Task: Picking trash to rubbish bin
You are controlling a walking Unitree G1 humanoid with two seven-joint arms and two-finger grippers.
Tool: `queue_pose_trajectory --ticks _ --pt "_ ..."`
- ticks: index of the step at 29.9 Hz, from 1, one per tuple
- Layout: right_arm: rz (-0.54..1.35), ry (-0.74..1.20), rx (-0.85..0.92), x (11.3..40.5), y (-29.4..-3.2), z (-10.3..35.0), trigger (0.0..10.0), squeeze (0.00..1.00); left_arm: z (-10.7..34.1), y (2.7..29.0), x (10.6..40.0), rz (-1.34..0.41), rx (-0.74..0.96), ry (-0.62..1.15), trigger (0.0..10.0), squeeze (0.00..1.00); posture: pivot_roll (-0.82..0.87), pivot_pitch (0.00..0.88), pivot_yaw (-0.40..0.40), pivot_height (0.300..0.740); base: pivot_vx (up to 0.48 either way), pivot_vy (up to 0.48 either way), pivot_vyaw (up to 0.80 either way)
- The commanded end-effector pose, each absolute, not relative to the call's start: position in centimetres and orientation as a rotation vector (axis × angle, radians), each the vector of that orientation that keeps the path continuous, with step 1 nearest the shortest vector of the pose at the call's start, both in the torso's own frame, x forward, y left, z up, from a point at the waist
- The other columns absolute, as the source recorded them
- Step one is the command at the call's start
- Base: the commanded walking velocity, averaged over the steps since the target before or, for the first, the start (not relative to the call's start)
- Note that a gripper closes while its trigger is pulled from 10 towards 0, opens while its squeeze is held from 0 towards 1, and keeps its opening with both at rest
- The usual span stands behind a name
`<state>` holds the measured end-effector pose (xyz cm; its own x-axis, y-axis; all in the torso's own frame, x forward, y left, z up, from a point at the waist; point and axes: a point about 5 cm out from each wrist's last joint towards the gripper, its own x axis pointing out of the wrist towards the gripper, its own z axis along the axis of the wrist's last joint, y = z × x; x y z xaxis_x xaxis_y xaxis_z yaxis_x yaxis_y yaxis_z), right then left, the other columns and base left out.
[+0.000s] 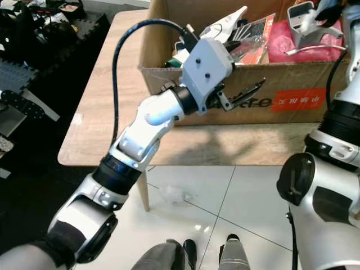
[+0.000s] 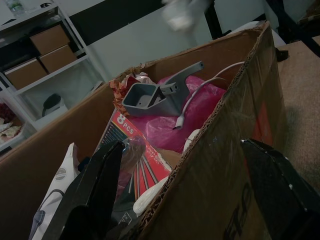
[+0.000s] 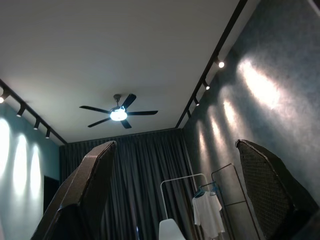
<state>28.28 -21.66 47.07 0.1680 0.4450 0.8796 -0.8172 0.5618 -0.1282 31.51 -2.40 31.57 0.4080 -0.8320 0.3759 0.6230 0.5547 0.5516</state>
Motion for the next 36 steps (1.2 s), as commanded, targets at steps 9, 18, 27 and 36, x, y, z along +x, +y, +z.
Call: queue_pose_trajectory --ticks 9,18,27,36 --pt "1.109 -1.027 0.305 26.9 -19.6 46.6 10.0 0.00 32.9 -1.2 31.5 -0.973 -0.016 -0.643 10.0 0.00 -0.13 0.270 0.152 0.740 0.000 0.000 0.00" --pt "1.072 -1.048 0.317 26.8 -19.8 46.7 10.0 0.00 34.1 -0.9 30.7 -1.035 -0.111 -0.680 10.0 0.00 -0.13 0.267 0.149 0.740 0.000 0.000 0.00" --pt "1.116 -1.086 0.340 26.0 -20.5 47.4 10.0 0.00 33.7 -1.1 30.6 -1.075 -0.092 -0.669 10.0 0.00 -0.13 0.261 0.155 0.740 0.000 0.000 0.00" --pt "1.193 -1.124 0.381 25.0 -20.6 48.3 10.0 0.00 32.8 -2.0 28.9 -1.263 -0.103 -0.662 10.0 0.00 -0.14 0.255 0.157 0.740 0.000 0.000 0.00"
